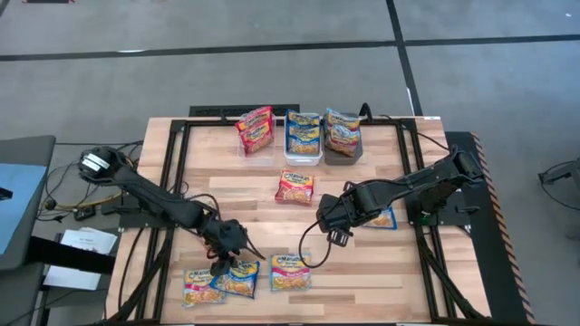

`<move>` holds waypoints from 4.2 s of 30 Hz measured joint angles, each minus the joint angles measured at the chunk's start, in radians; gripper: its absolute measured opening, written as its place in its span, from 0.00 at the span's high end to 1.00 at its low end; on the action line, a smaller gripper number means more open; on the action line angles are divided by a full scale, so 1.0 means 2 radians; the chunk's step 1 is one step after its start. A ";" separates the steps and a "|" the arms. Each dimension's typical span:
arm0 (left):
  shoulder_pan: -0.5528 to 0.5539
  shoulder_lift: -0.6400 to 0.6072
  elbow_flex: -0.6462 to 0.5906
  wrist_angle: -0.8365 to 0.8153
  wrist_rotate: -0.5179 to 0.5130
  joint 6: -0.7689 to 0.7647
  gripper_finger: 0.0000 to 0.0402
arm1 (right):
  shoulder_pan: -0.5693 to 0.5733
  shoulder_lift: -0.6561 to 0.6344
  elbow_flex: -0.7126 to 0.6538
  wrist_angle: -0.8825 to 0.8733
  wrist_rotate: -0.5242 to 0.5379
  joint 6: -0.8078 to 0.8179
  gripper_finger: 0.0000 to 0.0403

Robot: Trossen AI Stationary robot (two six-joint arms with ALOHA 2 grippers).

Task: Sort Maruchan noodles
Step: Put the blue noodle pack into the white bin

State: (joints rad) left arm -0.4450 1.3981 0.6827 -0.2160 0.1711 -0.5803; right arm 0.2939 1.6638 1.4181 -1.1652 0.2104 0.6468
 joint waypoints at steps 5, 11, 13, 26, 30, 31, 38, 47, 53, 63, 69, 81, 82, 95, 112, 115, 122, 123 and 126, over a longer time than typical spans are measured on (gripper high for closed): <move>-0.010 0.025 0.000 0.001 -0.005 -0.004 0.48 | 0.000 0.000 0.000 0.000 0.000 0.000 0.67; -0.021 0.031 0.000 0.005 -0.007 -0.010 0.48 | 0.000 0.000 0.000 0.001 0.000 0.000 0.67; -0.026 0.031 0.000 0.010 -0.007 -0.016 0.48 | 0.000 0.000 0.000 0.002 0.000 0.000 0.67; -0.044 0.031 0.000 0.017 -0.012 -0.038 0.48 | 0.000 0.000 0.000 0.028 0.000 0.000 0.67; -0.044 0.031 0.000 0.017 -0.009 -0.032 0.53 | 0.000 0.000 0.000 0.027 0.000 0.000 0.67; -0.044 0.031 0.000 0.017 -0.009 -0.032 0.56 | 0.000 0.000 0.000 0.027 0.000 0.000 0.67; -0.040 0.056 0.001 0.037 0.019 -0.033 0.76 | 0.000 0.000 0.000 0.026 0.000 0.000 0.67; -0.015 0.062 0.001 0.050 0.041 -0.026 0.99 | -0.001 0.000 0.000 0.026 0.000 0.013 0.67; 0.004 0.061 0.014 0.045 0.028 -0.025 1.00 | -0.001 0.000 0.000 0.025 0.000 0.007 0.67; 0.072 0.000 0.050 -0.084 -0.002 0.016 1.00 | -0.022 0.000 0.000 0.024 0.001 -0.026 0.67; 0.097 -0.023 0.053 -0.108 -0.014 0.036 1.00 | -0.031 0.000 0.000 0.029 0.000 -0.028 0.67; 0.135 -0.041 0.054 -0.111 -0.053 0.084 1.00 | -0.047 0.000 0.000 0.126 -0.067 -0.142 0.67; 0.139 -0.041 0.054 -0.108 -0.053 0.088 1.00 | -0.049 0.000 0.000 0.138 -0.072 -0.153 0.67; 0.191 -0.042 0.054 -0.100 -0.054 0.150 1.00 | -0.057 0.000 0.000 0.213 -0.059 -0.213 0.57; 0.208 -0.042 0.054 -0.049 -0.050 0.198 1.00 | -0.087 0.080 0.001 0.328 -0.052 -0.249 0.51; 0.208 -0.042 0.054 -0.048 -0.050 0.201 1.00 | -0.087 0.080 0.000 0.363 -0.051 -0.269 0.53; 0.208 -0.042 0.054 -0.014 -0.049 0.202 1.00 | -0.091 0.079 0.000 0.418 -0.050 -0.302 0.55; 0.208 -0.042 0.054 -0.010 -0.049 0.202 1.00 | -0.092 0.079 0.000 0.416 -0.050 -0.303 0.55; 0.208 -0.042 0.054 -0.002 -0.049 0.202 1.00 | -0.096 0.079 0.000 0.414 -0.050 -0.305 0.55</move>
State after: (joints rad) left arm -0.0299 1.3140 0.7902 -0.2196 0.0727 -0.1761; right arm 0.1022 1.8221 1.4182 -0.3369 0.1101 0.0376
